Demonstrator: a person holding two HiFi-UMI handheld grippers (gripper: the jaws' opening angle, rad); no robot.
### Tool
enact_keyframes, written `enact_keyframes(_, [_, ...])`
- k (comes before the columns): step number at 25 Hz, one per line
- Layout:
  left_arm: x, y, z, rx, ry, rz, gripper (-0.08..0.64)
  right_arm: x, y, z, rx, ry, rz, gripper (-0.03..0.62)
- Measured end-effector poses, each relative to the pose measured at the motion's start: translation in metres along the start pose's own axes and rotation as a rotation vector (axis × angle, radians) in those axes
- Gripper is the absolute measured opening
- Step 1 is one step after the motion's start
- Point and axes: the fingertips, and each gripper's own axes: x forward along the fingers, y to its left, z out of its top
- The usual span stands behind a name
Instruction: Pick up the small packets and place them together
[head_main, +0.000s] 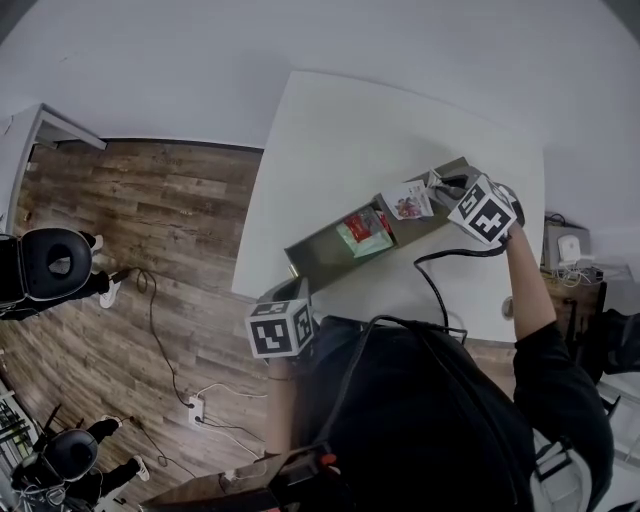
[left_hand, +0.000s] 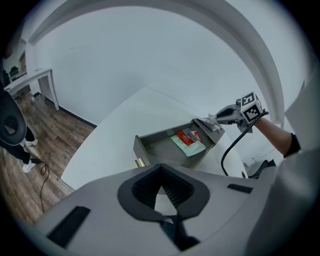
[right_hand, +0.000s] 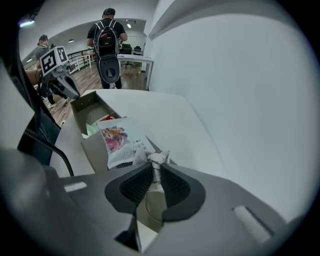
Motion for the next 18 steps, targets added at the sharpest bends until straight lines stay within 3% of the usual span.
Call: enact_keyframes(18, [0.0004, -0.0004, -0.0005, -0.001, 0.001, -0.006, 0.000, 0.0046, -0.0023, -0.0094, -0.004, 0.036, 0.014, 0.114])
